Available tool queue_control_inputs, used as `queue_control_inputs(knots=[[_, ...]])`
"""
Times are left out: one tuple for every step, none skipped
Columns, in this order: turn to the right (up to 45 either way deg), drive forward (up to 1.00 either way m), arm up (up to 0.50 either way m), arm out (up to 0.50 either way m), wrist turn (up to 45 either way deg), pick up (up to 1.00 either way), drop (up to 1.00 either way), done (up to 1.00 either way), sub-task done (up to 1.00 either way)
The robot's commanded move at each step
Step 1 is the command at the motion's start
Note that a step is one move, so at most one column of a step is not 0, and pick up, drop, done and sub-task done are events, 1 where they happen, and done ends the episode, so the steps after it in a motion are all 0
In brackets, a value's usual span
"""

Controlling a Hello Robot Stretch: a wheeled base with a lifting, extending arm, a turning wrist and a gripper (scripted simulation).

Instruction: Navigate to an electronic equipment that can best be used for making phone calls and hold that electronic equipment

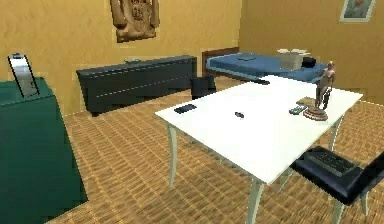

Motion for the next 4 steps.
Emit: queue_control_inputs(knots=[[0.0,0.55,0.0,0.0,0.0,0.0,0.0,0.0,0.0],[-45.0,0.0,0.0,0.0,0.0,0.0,0.0,0.0,0.0],[-42.0,0.0,0.0,0.0,0.0,0.0,0.0,0.0,0.0],[45.0,0.0,0.0,0.0,0.0,0.0,0.0,0.0,0.0]])
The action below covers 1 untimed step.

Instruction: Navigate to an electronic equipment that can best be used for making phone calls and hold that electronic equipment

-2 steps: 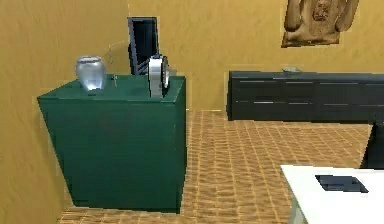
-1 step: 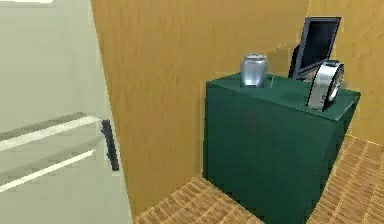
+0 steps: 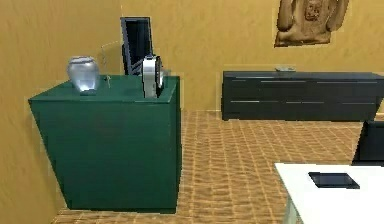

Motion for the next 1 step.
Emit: queue_control_inputs(knots=[[9.0,0.0,0.0,0.0,0.0,0.0,0.0,0.0,0.0]])
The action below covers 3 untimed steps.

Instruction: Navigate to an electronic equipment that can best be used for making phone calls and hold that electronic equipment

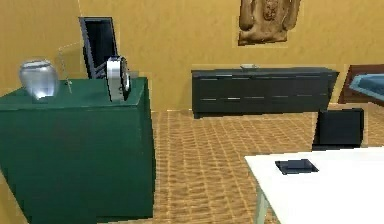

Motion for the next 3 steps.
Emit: queue_control_inputs(knots=[[0.0,0.95,0.0,0.0,0.0,0.0,0.0,0.0,0.0],[36.0,0.0,0.0,0.0,0.0,0.0,0.0,0.0,0.0],[0.0,0.2,0.0,0.0,0.0,0.0,0.0,0.0,0.0]])
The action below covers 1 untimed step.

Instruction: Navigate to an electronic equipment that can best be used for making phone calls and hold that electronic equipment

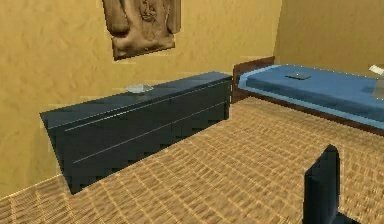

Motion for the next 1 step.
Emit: queue_control_inputs(knots=[[12.0,0.0,0.0,0.0,0.0,0.0,0.0,0.0,0.0]])
